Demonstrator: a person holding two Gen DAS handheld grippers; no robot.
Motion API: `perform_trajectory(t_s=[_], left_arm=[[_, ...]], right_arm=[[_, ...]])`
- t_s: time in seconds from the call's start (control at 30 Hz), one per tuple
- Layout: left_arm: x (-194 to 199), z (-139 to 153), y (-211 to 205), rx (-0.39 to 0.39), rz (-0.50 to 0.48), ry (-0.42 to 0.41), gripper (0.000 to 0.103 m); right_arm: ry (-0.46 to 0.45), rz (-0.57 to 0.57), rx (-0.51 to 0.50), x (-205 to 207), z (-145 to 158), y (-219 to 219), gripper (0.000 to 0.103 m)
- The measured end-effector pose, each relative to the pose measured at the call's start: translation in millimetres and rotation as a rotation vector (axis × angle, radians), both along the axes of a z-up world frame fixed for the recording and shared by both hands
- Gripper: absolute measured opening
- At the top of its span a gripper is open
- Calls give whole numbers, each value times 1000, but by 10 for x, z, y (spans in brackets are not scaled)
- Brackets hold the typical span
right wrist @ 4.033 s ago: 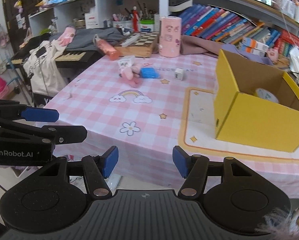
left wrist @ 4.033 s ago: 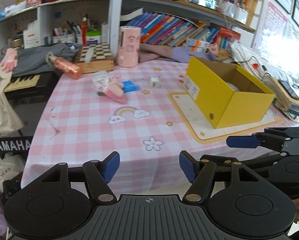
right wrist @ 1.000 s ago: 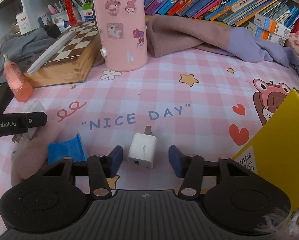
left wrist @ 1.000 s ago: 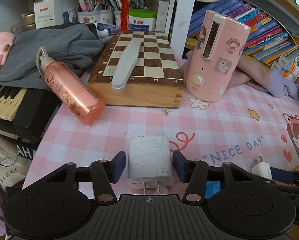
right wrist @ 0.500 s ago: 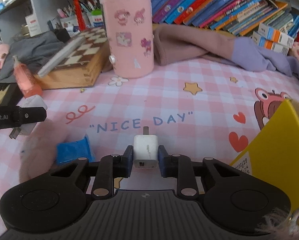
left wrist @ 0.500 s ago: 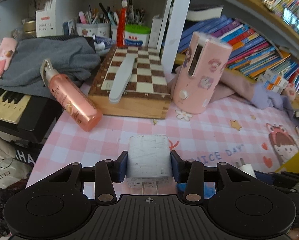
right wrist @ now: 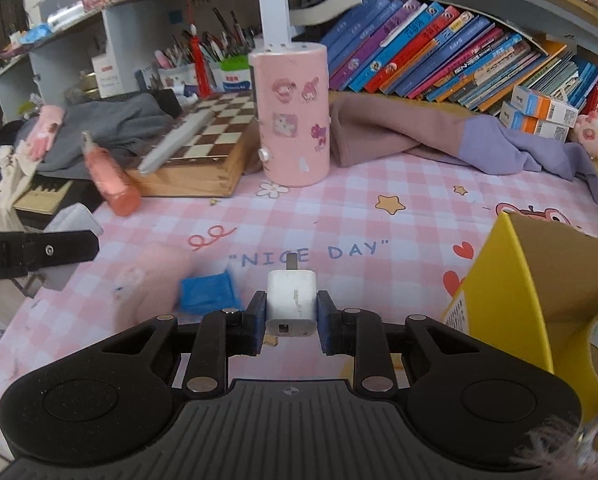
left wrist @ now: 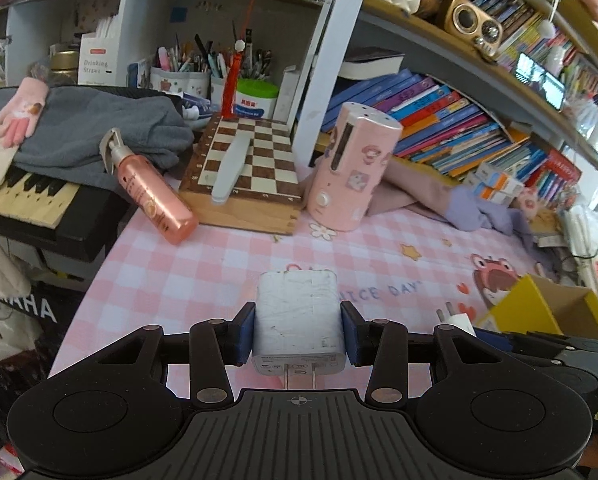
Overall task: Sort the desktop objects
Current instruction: 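Close the right tool on the small white adapter while the left tool grips the white charger, then carry the adapter with the right tool while the left tool carries the charger to the yellow box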
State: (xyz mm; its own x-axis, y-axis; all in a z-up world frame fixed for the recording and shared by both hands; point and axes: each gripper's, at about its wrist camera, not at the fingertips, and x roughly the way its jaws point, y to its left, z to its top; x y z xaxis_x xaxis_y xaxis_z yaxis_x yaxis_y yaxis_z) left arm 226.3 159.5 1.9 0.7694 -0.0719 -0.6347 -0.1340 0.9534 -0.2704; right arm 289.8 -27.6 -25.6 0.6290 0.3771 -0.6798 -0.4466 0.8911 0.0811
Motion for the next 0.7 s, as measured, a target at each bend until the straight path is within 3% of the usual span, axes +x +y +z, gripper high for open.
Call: perform_trajectory(t_s=[0.7], left_arm=[[-1003, 128, -124, -60, -60, -23, 42]], right_arm=[[15, -14, 17, -1002, 128, -297, 23]])
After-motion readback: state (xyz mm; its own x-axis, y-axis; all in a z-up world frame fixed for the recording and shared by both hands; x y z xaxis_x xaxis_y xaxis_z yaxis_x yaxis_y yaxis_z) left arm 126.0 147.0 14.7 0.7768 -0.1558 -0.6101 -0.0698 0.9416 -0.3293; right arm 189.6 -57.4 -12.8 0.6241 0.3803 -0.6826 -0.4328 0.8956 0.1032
